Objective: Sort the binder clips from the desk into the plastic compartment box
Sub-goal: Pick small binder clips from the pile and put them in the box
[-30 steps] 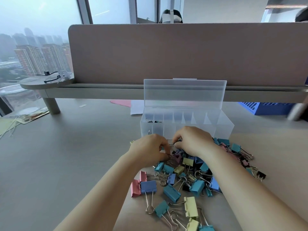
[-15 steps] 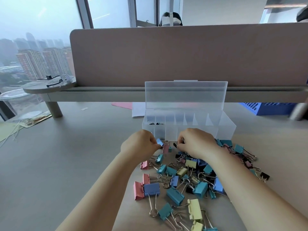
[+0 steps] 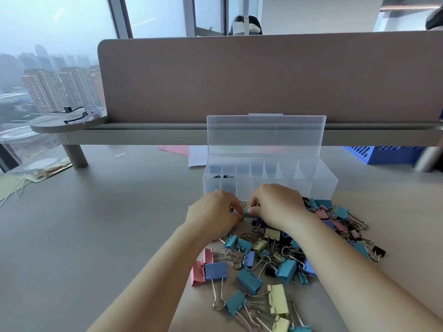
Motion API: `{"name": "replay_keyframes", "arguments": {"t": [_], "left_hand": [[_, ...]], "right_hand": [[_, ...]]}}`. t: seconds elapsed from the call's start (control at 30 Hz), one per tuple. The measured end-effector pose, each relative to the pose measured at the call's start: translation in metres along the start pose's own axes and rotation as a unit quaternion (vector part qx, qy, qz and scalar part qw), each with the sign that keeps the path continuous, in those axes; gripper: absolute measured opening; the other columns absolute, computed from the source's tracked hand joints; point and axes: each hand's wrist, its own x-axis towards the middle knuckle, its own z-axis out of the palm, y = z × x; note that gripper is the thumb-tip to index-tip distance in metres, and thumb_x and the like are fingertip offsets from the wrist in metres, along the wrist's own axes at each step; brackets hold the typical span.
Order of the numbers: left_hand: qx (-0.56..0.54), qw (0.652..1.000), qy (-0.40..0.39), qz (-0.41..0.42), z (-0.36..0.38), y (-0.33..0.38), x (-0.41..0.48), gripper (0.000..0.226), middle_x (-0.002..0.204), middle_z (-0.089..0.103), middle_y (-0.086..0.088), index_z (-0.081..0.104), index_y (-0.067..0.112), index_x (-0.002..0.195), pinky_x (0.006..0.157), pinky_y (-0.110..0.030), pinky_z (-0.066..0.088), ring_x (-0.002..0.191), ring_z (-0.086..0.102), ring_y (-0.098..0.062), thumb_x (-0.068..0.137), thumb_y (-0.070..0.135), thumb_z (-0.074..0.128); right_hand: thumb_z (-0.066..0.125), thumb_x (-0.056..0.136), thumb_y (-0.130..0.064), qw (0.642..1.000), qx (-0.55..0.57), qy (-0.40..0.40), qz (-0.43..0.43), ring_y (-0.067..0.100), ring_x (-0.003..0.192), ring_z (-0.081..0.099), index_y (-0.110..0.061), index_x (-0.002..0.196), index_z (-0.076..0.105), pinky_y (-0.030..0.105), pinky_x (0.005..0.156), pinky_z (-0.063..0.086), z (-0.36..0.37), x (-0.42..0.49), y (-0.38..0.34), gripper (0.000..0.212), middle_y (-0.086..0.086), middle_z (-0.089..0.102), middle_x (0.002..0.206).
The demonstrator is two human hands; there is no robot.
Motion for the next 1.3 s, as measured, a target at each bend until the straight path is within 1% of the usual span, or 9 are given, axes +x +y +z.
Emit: {"name": "replay_keyframes", "arguments": {"t": [0.1, 0.23, 0.4, 0.53, 0.63, 0.87, 1.0, 1.13, 1.3], "left_hand": [[-0.011, 1.0, 0.01, 0.001, 0.001, -0.001, 0.001, 0.011, 0.075, 0.051, 0.011, 0.068, 0.036, 0.091, 0.057, -0.023, 0.041, 0.074, 0.051, -0.013, 0.085, 0.031, 0.061], [-0.038, 0.999, -0.004, 0.032, 0.004, 0.006, -0.002, 0.016, 0.064, 0.046, 0.013, 0.067, 0.035, 0.103, 0.054, -0.022, 0.038, 0.069, 0.052, -0.01, 0.088, 0.031, 0.061], [-0.019, 0.998, -0.031, 0.06, 0.012, 0.013, -0.005, 0.027, 0.081, 0.057, 0.007, 0.062, 0.041, 0.116, 0.068, -0.025, 0.048, 0.076, 0.054, -0.011, 0.089, 0.039, 0.058], [0.007, 0.998, -0.015, 0.067, 0.01, 0.017, -0.007, 0.034, 0.094, 0.066, 0.007, 0.053, 0.042, 0.127, 0.071, -0.029, 0.05, 0.09, 0.061, -0.016, 0.094, 0.042, 0.049], [0.07, 0.992, -0.029, 0.097, 0.01, 0.016, -0.009, 0.041, 0.121, 0.063, 0.009, 0.047, 0.05, 0.13, 0.073, -0.029, 0.051, 0.106, 0.06, -0.017, 0.095, 0.029, 0.044], [0.141, 0.984, 0.019, 0.103, 0.014, 0.013, -0.006, 0.033, 0.124, 0.058, 0.013, 0.048, 0.044, 0.124, 0.07, -0.028, 0.042, 0.106, 0.059, -0.018, 0.094, 0.029, 0.052], [0.143, 0.985, 0.02, 0.095, 0.011, 0.012, -0.006, 0.029, 0.118, 0.06, 0.011, 0.047, 0.035, 0.122, 0.068, -0.027, 0.038, 0.103, 0.059, -0.017, 0.094, 0.036, 0.052], [0.156, 0.984, 0.011, 0.086, 0.005, 0.007, -0.004, 0.029, 0.118, 0.06, 0.01, 0.048, 0.032, 0.119, 0.069, -0.028, 0.036, 0.103, 0.059, -0.017, 0.093, 0.043, 0.051], [0.167, 0.984, 0.016, 0.059, -0.001, 0.0, -0.002, 0.022, 0.116, 0.06, 0.01, 0.05, 0.031, 0.113, 0.07, -0.028, 0.037, 0.104, 0.058, -0.019, 0.095, 0.045, 0.046]], "right_hand": [[0.06, 0.089, -0.033, 0.999, 0.036, -0.02, 0.008, 0.024, 0.087, 0.063, -0.016, 0.089, 0.071, 0.031, 0.067, 0.045, -0.001, 0.002, 0.004, 0.02, 0.004, 0.069, 0.094], [0.063, 0.088, -0.023, 0.962, 0.273, -0.008, 0.034, 0.022, 0.09, 0.063, -0.005, 0.093, 0.07, 0.031, 0.074, 0.049, -0.015, 0.005, 0.015, 0.02, 0.007, 0.069, 0.094], [0.056, 0.092, -0.017, 0.812, 0.569, -0.046, 0.123, 0.009, 0.046, 0.027, -0.011, 0.083, 0.056, 0.02, 0.042, 0.02, -0.022, 0.004, 0.021, 0.011, -0.002, 0.037, 0.063], [0.041, 0.091, -0.014, 0.639, 0.739, -0.117, 0.177, 0.007, 0.039, 0.032, -0.008, 0.081, 0.05, 0.014, 0.031, 0.019, -0.026, -0.001, 0.022, 0.015, 0.003, 0.046, 0.062], [0.037, 0.091, -0.018, 0.586, 0.783, -0.127, 0.164, 0.008, 0.042, 0.037, -0.007, 0.081, 0.055, 0.013, 0.032, 0.019, -0.032, -0.005, 0.026, 0.023, 0.006, 0.056, 0.063], [0.064, 0.089, -0.014, 0.654, 0.745, -0.053, 0.119, 0.004, 0.04, 0.03, -0.015, 0.073, 0.05, 0.012, 0.031, 0.017, -0.036, -0.007, 0.032, 0.021, 0.0, 0.044, 0.067], [0.071, 0.084, -0.016, 0.747, 0.653, -0.039, 0.119, 0.007, 0.043, 0.029, -0.016, 0.067, 0.042, 0.014, 0.033, 0.017, -0.032, -0.007, 0.033, 0.034, 0.001, 0.039, 0.062], [0.073, 0.083, -0.022, 0.891, 0.449, -0.022, 0.065, 0.012, 0.051, 0.034, -0.016, 0.067, 0.042, 0.021, 0.046, 0.027, -0.025, -0.009, 0.031, 0.036, -0.002, 0.038, 0.059], [0.074, 0.082, -0.023, 0.941, 0.336, -0.024, 0.011, 0.011, 0.081, 0.056, -0.017, 0.078, 0.064, 0.02, 0.066, 0.041, -0.019, -0.01, 0.026, 0.013, -0.004, 0.062, 0.083]]}}
